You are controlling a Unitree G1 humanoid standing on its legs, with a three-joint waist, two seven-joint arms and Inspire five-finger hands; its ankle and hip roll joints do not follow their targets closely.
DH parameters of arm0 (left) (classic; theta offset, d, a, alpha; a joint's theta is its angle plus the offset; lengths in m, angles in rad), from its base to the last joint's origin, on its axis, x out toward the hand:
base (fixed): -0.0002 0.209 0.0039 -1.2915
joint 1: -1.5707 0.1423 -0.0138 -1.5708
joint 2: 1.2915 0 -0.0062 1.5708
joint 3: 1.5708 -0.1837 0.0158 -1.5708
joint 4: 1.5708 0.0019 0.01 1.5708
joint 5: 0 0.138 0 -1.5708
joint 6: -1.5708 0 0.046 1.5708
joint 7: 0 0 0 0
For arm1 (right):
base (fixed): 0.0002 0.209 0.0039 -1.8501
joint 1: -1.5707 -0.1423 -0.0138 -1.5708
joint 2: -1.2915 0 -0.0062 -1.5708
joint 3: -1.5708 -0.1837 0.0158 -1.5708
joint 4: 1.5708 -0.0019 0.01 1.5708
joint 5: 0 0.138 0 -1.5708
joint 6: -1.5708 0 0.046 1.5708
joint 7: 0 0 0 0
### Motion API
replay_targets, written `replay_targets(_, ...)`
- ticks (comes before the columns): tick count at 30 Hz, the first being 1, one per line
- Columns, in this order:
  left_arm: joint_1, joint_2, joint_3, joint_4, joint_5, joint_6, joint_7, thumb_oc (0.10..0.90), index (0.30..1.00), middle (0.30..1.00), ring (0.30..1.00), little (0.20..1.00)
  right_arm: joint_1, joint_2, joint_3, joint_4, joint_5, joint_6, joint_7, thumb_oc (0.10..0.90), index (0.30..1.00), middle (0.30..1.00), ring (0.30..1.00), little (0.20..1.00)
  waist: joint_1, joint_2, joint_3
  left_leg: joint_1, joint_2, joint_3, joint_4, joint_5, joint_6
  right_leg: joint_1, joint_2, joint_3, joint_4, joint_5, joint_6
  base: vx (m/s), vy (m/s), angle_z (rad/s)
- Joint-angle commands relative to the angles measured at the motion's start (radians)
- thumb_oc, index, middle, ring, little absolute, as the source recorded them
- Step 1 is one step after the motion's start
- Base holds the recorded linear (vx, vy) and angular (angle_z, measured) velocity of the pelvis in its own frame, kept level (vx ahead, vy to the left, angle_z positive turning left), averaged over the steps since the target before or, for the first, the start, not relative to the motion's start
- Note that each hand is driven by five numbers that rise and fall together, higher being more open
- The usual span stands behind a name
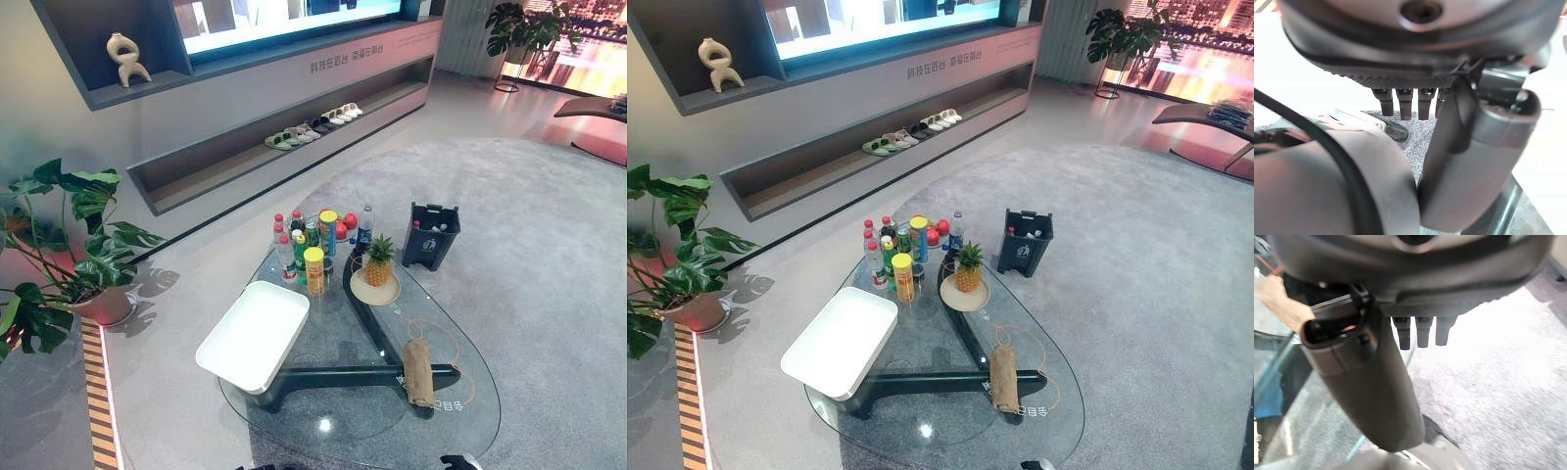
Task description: Wipe the table with a cloth and put it in the basket.
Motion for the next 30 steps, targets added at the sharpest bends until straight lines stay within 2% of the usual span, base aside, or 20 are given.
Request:
replay_targets(1,-0.060,-0.014,-0.046,0.029,0.028,0.006,0.018,0.800,0.900,0.900,0.900,0.900,-0.087,-0.032,0.045,-0.074,-0.079,-0.088,-0.116,0.800,0.900,0.900,0.900,0.900,0.017,-0.046,0.039,0.025,-0.077,0.031,0.041,-0.127,0.037,-0.065,-0.034,0.026,0.032,0.030,0.049,0.00,0.000,0.00)
replay_targets(6,-0.036,-0.002,-0.052,0.000,0.024,0.003,0.024,0.800,0.900,0.900,0.900,0.900,-0.074,-0.073,0.065,-0.233,-0.076,-0.088,-0.163,0.800,0.900,0.900,0.900,0.900,0.008,-0.055,0.051,0.009,-0.078,0.047,0.070,-0.140,0.040,-0.079,-0.036,0.035,0.034,0.035,0.052,0.00,0.000,0.00)
replay_targets(10,-0.026,0.007,-0.059,-0.046,0.017,-0.020,0.023,0.800,0.900,0.900,0.900,0.900,-0.064,-0.122,0.078,-0.452,-0.050,-0.030,-0.181,0.800,0.900,0.900,0.900,0.900,0.000,-0.065,0.085,-0.043,-0.080,0.059,0.127,-0.151,0.046,-0.123,-0.037,0.043,0.063,0.034,0.050,-0.03,-0.011,-0.03)
replay_targets(12,-0.036,0.011,-0.067,-0.058,0.004,-0.023,0.025,0.800,0.900,0.900,0.900,0.900,-0.071,-0.136,0.081,-0.513,-0.031,-0.023,-0.201,0.800,0.900,0.900,0.900,0.900,-0.003,-0.070,0.106,-0.074,-0.079,0.064,0.156,-0.155,0.049,-0.152,-0.036,0.044,0.085,0.030,0.045,-0.13,-0.034,0.00)
replay_targets(15,-0.079,0.018,-0.083,-0.069,-0.028,-0.033,0.036,0.800,0.900,0.900,0.900,0.900,-0.114,-0.156,0.093,-0.606,0.018,-0.031,-0.268,0.800,0.900,0.900,0.900,0.900,-0.009,-0.077,0.181,-0.157,-0.076,0.067,0.218,-0.156,0.050,-0.228,-0.032,0.042,0.143,0.021,0.034,-0.23,-0.037,0.01)
replay_targets(16,-0.092,0.018,-0.090,-0.076,-0.038,-0.042,0.044,0.800,0.900,0.900,0.900,0.900,-0.130,-0.164,0.092,-0.649,0.033,-0.031,-0.301,0.800,0.900,0.900,0.900,0.900,-0.012,-0.076,0.210,-0.185,-0.075,0.062,0.226,-0.151,0.050,-0.258,-0.029,0.043,0.164,0.017,0.031,-0.16,-0.024,-0.02)
replay_targets(21,-0.111,0.015,-0.098,-0.110,-0.076,-0.092,0.049,0.800,0.900,0.900,0.900,0.900,-0.162,-0.181,0.080,-0.738,0.084,-0.038,-0.404,0.800,0.900,0.900,0.900,0.900,-0.018,-0.066,0.278,-0.247,-0.082,0.050,0.222,-0.128,0.050,-0.337,-0.021,0.043,0.197,0.018,0.026,-0.11,-0.009,0.00)
replay_targets(30,-0.150,0.007,-0.130,-0.149,-0.103,-0.114,0.043,0.800,0.900,0.900,0.900,0.900,-0.275,-0.178,0.055,-0.801,0.138,-0.049,-0.535,0.800,0.900,0.900,0.900,0.900,-0.018,-0.038,0.359,-0.343,-0.100,0.044,0.258,-0.119,0.043,-0.428,-0.023,0.036,0.222,0.026,0.015,-0.06,0.026,0.00)
